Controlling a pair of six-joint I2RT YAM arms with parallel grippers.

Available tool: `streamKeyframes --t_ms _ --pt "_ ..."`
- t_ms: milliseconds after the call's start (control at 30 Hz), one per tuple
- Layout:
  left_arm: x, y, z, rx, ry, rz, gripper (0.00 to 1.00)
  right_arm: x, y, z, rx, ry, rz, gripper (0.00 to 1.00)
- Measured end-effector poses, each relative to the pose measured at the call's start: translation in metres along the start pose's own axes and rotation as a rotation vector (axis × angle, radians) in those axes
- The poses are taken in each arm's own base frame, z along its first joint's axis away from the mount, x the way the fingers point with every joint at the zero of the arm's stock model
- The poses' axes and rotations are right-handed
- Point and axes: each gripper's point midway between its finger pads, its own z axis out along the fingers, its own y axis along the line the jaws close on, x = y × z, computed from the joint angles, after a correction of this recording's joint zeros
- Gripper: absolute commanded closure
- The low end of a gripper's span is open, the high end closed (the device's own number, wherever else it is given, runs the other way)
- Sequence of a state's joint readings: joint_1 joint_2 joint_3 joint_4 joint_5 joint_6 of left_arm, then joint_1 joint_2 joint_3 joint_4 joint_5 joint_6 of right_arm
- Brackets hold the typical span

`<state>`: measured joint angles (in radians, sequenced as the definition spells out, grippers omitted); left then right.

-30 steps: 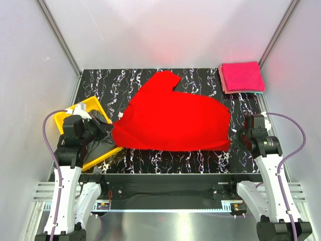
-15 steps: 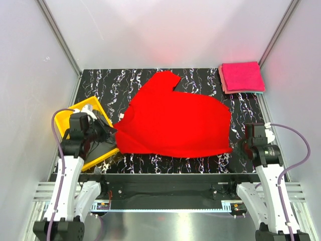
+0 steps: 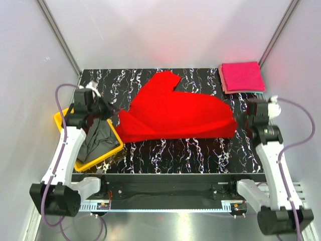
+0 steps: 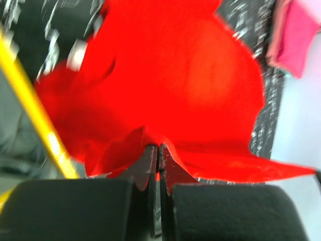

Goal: Fold and stack the t-shirts
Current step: Flatten the tshirt out

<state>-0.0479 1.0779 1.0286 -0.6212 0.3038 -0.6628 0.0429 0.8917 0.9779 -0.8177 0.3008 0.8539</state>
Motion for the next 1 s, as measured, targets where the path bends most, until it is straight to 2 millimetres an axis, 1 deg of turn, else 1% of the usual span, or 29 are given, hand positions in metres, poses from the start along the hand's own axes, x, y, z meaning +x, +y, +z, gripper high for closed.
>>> streamKeyframes --t_ms 100,167,233,267,333,400,467,533,633,700,800,867,933,967,1000 --pt "-0.025 -0.024 -0.003 0.026 -0.059 0.035 1.0 -0.049 0.047 0.0 -0.061 -0.106 -0.014 1.0" --pt "-0.032 -0.033 -0.008 0.031 -0.093 0.052 1.0 -0.082 0.074 -0.01 -0.092 -0.177 -0.022 1.0" --pt "-0.036 -0.038 -0.014 0.032 -0.121 0.066 1.0 -0.1 0.082 -0.023 -0.104 -0.224 -0.027 1.0" --pt "-0.035 -0.039 -0.017 0.03 -0.128 0.069 1.0 -0.104 0.081 -0.031 -0.102 -0.236 -0.034 1.0" --pt "-0.032 -0.041 -0.023 0.032 -0.133 0.077 1.0 -0.101 0.069 -0.042 -0.08 -0.226 -0.053 1.0" --pt "-0.028 -0.044 -0.031 0.04 -0.138 0.086 1.0 -0.089 0.048 -0.054 -0.048 -0.192 -0.073 1.0" --pt "-0.024 -0.048 -0.04 0.058 -0.142 0.1 1.0 -0.069 0.023 -0.064 -0.023 -0.146 -0.084 1.0" --pt "-0.02 -0.051 -0.05 0.07 -0.152 0.117 1.0 -0.046 0.0 -0.068 0.006 -0.087 -0.093 1.0" --pt "-0.013 -0.045 -0.064 0.065 -0.165 0.135 1.0 -0.012 -0.038 -0.071 0.076 0.003 -0.102 1.0" --pt "-0.007 -0.04 -0.071 0.059 -0.167 0.144 1.0 0.003 -0.056 -0.069 0.13 0.046 -0.106 1.0" --pt "0.006 -0.032 -0.07 0.054 -0.139 0.144 1.0 0.014 -0.069 -0.068 0.182 0.082 -0.098 1.0" --pt "0.016 -0.025 -0.066 0.045 -0.106 0.138 1.0 0.015 -0.07 -0.067 0.186 0.087 -0.095 1.0" --pt "0.022 -0.019 -0.061 0.025 -0.074 0.132 1.0 0.015 -0.062 -0.068 0.15 0.092 -0.097 1.0" --pt "0.022 -0.019 -0.06 0.024 -0.072 0.132 1.0 0.012 -0.054 -0.071 0.115 0.095 -0.103 1.0" --pt "0.02 -0.021 -0.061 0.027 -0.076 0.132 1.0 0.006 -0.041 -0.074 0.061 0.084 -0.105 1.0"
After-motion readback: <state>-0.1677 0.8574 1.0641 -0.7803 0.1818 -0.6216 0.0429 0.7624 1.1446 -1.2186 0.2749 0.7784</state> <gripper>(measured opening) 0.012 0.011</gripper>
